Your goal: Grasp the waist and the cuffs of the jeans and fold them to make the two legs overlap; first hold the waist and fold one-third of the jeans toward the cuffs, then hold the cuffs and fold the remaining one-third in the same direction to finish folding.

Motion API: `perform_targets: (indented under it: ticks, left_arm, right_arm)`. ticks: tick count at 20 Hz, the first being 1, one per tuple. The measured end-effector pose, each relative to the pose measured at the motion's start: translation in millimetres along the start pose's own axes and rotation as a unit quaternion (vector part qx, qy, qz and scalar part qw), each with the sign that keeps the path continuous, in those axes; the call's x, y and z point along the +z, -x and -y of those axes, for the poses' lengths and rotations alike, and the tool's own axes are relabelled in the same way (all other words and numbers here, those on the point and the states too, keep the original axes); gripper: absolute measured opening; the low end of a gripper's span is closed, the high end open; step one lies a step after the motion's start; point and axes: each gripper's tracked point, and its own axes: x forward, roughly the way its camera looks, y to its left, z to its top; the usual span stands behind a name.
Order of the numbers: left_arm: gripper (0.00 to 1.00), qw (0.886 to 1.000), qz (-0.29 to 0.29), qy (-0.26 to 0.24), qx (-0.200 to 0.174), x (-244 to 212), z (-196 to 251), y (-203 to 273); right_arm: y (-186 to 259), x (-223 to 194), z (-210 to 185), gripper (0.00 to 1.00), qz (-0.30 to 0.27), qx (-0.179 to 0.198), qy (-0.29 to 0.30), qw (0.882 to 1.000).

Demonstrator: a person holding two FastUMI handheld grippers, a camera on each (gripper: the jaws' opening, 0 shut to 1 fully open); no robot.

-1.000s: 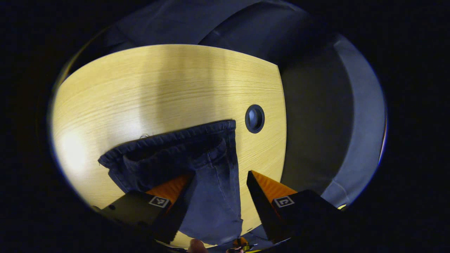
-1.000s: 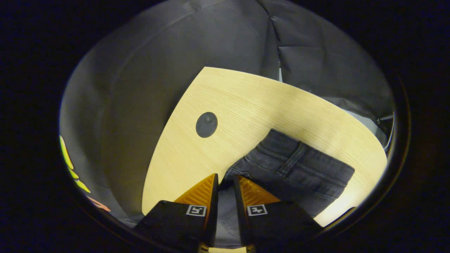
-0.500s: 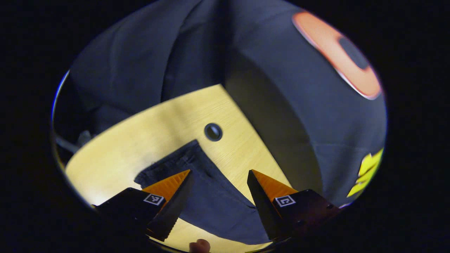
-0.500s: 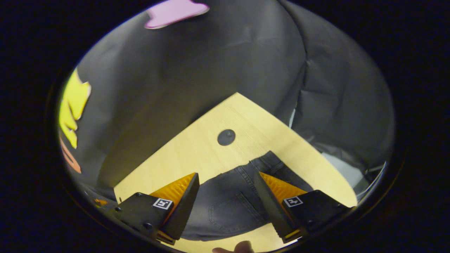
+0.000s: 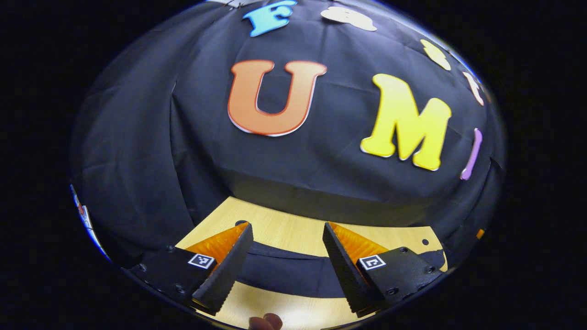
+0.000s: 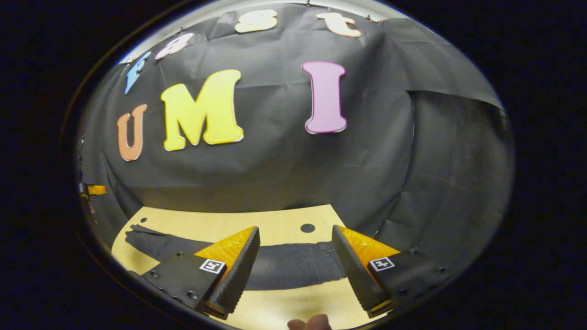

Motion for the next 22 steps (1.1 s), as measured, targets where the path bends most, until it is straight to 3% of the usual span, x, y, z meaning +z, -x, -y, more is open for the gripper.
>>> perform_targets:
  ticks: [5,11,17,22]
  left_arm:
    - [0.98,0.997,0.039,-0.053,-0.05,-24,53,68]
    - [0.98,0.994,0.045,-0.056,-0.082,-35,91,105]
    - [0.98,0.996,0.026,-0.054,-0.072,-32,104,117]
    - [0.99,0.997,0.013,-0.063,-0.048,-35,115,106]
  right_arm:
    - [70,-4,6,0.98,0.025,0.002,-0.035,0.999]
    - [76,-59,43,0.98,-0.009,-0.037,-0.065,0.997]
    - [5,-121,93,0.98,-0.049,-0.067,-0.127,0.988]
    - [-85,-172,137,0.98,-0.094,-0.096,-0.233,0.963]
